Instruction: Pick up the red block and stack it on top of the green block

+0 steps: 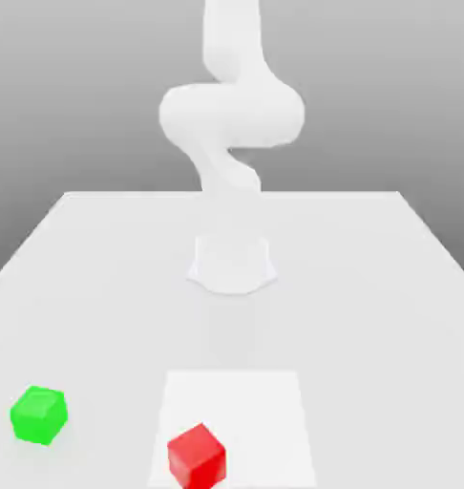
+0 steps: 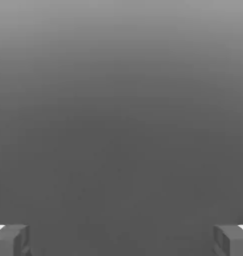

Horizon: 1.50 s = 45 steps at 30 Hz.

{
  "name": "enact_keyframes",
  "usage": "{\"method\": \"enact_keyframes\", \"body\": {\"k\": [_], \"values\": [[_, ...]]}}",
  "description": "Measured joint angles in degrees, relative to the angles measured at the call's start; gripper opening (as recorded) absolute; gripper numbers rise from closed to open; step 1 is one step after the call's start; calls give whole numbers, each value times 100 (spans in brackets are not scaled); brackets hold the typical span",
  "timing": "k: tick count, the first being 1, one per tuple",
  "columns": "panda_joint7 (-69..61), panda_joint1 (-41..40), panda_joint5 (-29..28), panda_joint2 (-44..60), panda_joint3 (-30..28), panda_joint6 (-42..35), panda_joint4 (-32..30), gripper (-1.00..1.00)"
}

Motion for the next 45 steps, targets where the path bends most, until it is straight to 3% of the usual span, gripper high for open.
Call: {"method": "enact_keyframes", "body": {"k": [13,20,26,30,31,38,42,45], "values": [[2691,-1095,-785,2756,807,926,-374,0],[3923,-1301,-926,4182,807,1442,-581,0],[4558,-1303,-529,5313,797,1957,-754,0],[4810,-1147,-725,6131,587,2593,-656,0],[4855,-1095,-782,6301,523,2731,-631,-100],[4865,-1093,-791,6322,521,2759,-627,-100],[4646,-1222,-494,5619,707,2178,-745,-100],[4568,-1606,-272,5237,428,1873,-828,-100]]}}
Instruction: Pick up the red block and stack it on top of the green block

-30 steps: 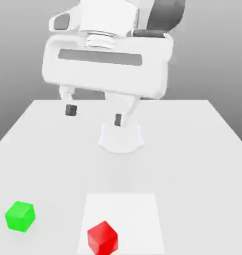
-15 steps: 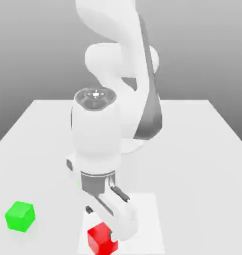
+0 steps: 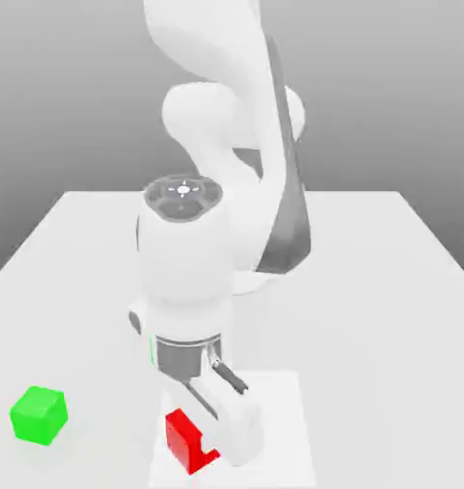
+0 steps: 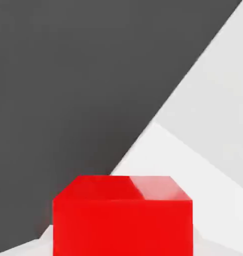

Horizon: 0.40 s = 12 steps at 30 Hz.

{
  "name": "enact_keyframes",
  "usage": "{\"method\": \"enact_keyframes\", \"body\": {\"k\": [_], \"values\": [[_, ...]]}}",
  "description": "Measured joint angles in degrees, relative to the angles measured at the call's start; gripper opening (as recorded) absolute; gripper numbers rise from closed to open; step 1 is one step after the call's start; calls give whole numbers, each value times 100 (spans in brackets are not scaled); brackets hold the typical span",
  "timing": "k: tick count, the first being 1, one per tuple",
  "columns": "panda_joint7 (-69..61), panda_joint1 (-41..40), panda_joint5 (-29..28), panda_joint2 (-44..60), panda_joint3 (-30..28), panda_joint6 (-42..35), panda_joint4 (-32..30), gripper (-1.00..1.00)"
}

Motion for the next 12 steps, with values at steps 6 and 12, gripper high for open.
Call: {"method": "enact_keyframes", "body": {"k": [6,12], "values": [[-74,-966,422,-261,-856,-117,-115,-100],[-136,-1126,548,395,-912,506,-81,100]]}}
